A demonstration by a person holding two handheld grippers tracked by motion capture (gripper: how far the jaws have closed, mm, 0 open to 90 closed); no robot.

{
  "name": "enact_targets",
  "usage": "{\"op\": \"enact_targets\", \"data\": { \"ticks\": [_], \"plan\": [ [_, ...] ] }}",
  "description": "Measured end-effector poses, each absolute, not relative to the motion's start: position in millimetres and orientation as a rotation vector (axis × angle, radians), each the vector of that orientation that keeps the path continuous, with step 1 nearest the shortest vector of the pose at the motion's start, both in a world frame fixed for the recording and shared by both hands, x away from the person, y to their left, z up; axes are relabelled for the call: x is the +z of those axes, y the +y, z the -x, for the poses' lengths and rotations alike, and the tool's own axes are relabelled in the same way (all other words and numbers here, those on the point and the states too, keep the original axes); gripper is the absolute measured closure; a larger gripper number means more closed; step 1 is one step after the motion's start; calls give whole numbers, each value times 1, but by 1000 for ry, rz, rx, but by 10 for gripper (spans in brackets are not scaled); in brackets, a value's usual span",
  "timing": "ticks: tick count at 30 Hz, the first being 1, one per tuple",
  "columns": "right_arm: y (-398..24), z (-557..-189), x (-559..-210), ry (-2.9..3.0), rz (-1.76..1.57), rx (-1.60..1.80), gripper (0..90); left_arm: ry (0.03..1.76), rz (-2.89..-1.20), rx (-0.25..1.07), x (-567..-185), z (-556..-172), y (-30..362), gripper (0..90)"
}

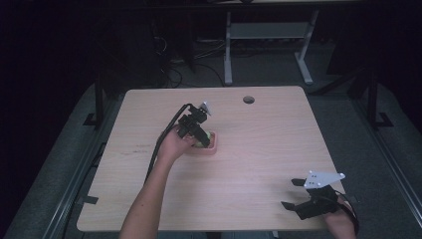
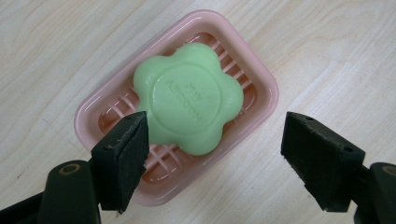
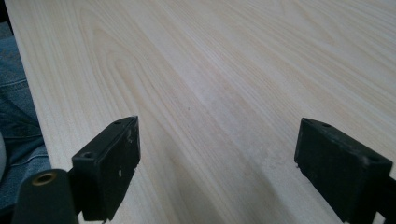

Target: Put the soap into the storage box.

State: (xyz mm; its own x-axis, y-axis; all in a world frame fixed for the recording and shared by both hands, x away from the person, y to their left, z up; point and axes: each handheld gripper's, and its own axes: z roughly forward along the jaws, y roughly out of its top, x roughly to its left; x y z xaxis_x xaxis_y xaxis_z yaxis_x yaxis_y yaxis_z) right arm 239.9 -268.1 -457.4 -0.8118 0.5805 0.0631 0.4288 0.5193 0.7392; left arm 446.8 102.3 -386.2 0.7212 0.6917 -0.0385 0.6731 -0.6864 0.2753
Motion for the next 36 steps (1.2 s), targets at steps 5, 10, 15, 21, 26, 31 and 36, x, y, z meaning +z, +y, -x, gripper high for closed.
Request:
{"op": "enact_targets", "data": {
  "ticks": [5,10,15,21,26,31,36],
  "plan": [
    [-268,-240,-458,2567,-862,1164,138,1071,-2644,100,-385,-443,107,232],
    [-268,-241,-458,2566,-861,1165,138,1061,-2635,96,-384,-438,112,232],
    [-268,-240,-458,2566,-862,1164,138,1049,-2652,98,-385,-434,115,229],
    [-268,-241,-458,2562,-858,1165,138,1037,-2621,104,-381,-426,119,228],
    [-269,-241,-459,2562,-866,1162,138,1015,-2626,113,-379,-421,122,228],
    [-269,-241,-460,2558,-882,1158,138,1021,-2610,113,-379,-417,127,223],
    [-270,-241,-461,2560,-894,1151,138,1021,-2610,114,-381,-413,132,222]
  ]
}}
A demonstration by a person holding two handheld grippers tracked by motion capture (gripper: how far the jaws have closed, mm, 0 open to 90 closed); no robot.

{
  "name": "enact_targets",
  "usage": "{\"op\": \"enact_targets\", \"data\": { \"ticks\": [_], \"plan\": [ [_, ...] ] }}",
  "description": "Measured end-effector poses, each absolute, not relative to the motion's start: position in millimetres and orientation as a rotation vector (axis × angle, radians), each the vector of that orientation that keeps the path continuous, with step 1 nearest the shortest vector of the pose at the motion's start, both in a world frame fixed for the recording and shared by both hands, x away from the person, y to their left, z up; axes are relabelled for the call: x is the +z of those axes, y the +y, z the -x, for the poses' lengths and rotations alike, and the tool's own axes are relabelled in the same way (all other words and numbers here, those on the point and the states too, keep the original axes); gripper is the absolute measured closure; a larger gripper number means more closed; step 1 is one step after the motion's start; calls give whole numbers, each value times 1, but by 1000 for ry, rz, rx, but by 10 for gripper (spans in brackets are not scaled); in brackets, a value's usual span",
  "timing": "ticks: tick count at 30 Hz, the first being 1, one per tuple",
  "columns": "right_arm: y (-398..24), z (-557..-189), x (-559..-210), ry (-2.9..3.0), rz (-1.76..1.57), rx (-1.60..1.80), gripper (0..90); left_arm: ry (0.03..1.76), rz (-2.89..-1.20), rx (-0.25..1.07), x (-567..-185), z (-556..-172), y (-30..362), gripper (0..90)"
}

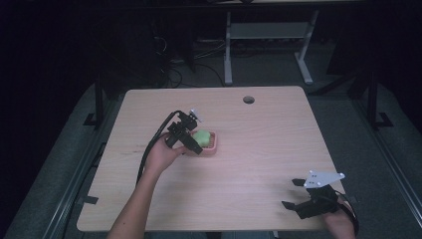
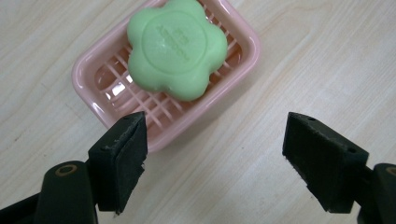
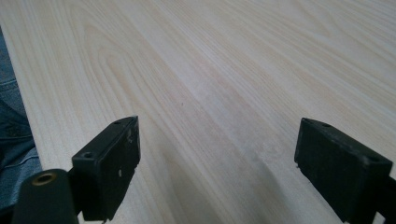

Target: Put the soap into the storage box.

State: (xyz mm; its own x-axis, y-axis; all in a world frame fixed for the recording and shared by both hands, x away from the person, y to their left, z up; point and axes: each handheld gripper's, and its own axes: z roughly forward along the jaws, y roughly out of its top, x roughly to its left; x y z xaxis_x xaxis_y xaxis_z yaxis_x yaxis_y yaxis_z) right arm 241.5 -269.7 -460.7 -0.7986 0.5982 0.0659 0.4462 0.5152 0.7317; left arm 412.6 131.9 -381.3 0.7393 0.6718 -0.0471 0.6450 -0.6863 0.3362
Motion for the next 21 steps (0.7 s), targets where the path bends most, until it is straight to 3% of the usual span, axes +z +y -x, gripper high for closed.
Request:
{"op": "enact_targets", "data": {
  "ticks": [21],
  "plan": [
    [-270,-242,-463,2558,-909,1137,138,1019,-2579,110,-389,-388,156,216]
  ]
}}
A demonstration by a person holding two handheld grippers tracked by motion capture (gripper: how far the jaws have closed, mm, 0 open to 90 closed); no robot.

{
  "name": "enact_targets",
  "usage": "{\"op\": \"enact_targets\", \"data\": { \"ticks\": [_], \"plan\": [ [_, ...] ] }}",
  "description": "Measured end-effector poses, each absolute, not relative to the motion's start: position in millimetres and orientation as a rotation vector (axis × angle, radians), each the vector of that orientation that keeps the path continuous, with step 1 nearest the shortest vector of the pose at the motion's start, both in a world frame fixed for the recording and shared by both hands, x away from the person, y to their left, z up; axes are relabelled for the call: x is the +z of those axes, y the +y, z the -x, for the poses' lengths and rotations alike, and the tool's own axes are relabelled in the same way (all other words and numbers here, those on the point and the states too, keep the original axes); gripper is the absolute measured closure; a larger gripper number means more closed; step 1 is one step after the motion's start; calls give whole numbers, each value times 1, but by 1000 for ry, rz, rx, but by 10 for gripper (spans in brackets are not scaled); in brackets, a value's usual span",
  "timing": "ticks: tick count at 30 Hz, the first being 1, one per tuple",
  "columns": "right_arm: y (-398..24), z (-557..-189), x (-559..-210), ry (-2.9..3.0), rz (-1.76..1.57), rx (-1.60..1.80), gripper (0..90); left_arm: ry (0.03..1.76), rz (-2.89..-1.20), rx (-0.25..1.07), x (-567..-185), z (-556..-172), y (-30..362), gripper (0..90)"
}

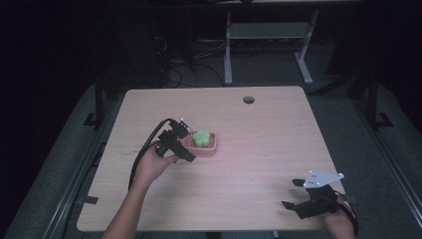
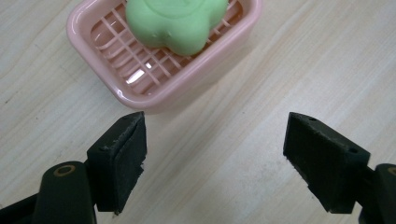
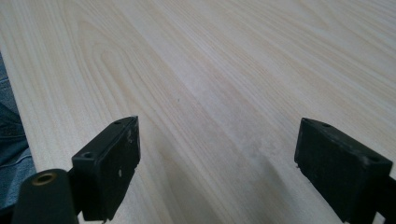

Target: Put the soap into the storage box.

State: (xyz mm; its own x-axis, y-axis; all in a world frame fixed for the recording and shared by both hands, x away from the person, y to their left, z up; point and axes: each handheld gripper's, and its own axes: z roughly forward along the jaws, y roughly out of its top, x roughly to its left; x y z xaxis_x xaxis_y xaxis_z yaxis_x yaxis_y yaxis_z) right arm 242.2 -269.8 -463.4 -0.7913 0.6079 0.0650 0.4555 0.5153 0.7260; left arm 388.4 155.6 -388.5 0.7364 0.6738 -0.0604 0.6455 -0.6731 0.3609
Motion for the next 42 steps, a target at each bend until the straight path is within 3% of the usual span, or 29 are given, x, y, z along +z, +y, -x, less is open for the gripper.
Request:
{"op": "enact_targets", "data": {
  "ticks": [42],
  "plan": [
    [-272,-243,-465,2555,-934,1116,138,967,-2566,96,-405,-334,181,215]
  ]
}}
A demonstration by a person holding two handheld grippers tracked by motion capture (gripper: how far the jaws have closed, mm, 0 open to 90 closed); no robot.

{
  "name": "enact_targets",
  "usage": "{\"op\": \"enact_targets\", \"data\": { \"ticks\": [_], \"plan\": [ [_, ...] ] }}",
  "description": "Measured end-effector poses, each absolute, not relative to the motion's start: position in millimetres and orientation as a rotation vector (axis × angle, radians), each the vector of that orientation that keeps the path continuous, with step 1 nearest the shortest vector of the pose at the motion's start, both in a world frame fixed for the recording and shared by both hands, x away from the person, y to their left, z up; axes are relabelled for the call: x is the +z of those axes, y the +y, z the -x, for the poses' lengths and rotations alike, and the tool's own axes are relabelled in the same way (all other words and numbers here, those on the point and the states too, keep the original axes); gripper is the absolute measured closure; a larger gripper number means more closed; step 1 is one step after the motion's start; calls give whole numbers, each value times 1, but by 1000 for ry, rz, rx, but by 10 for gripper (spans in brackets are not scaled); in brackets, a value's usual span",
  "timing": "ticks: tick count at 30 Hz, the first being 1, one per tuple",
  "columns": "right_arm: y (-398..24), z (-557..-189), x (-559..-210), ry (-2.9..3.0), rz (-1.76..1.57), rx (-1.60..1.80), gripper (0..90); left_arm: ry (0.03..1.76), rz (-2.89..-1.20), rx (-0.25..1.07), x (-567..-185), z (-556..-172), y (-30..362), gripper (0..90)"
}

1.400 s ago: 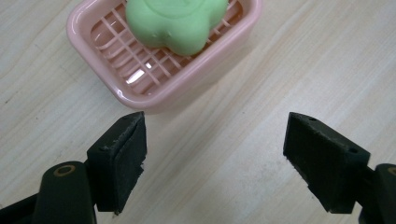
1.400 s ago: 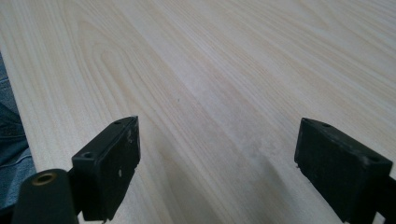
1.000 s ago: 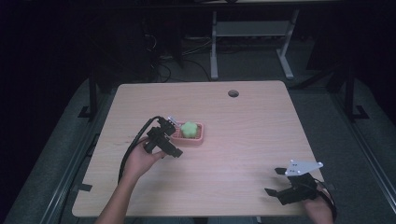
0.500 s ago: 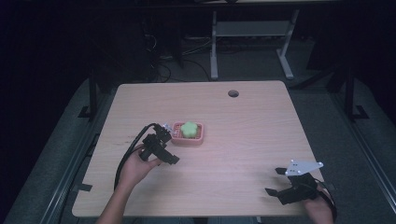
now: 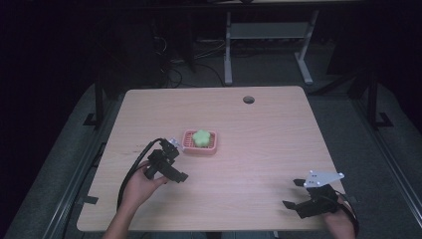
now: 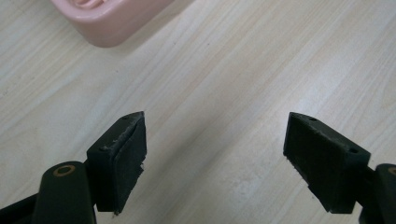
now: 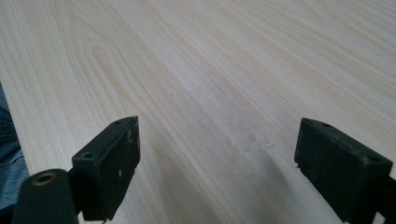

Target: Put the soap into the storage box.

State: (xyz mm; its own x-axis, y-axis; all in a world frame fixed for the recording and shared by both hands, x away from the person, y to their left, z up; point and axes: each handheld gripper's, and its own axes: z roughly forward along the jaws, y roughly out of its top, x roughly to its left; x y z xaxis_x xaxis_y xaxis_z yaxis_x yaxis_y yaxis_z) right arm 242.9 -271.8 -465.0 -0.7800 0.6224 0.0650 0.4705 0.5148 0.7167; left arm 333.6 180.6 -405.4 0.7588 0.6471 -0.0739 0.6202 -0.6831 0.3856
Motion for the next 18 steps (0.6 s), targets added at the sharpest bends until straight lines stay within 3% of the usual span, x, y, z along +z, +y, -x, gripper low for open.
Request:
{"op": "enact_targets", "data": {
  "ticks": [18],
  "plan": [
    [-271,-243,-465,2556,-933,1110,138,977,-2547,99,-411,-316,194,214]
  ]
}}
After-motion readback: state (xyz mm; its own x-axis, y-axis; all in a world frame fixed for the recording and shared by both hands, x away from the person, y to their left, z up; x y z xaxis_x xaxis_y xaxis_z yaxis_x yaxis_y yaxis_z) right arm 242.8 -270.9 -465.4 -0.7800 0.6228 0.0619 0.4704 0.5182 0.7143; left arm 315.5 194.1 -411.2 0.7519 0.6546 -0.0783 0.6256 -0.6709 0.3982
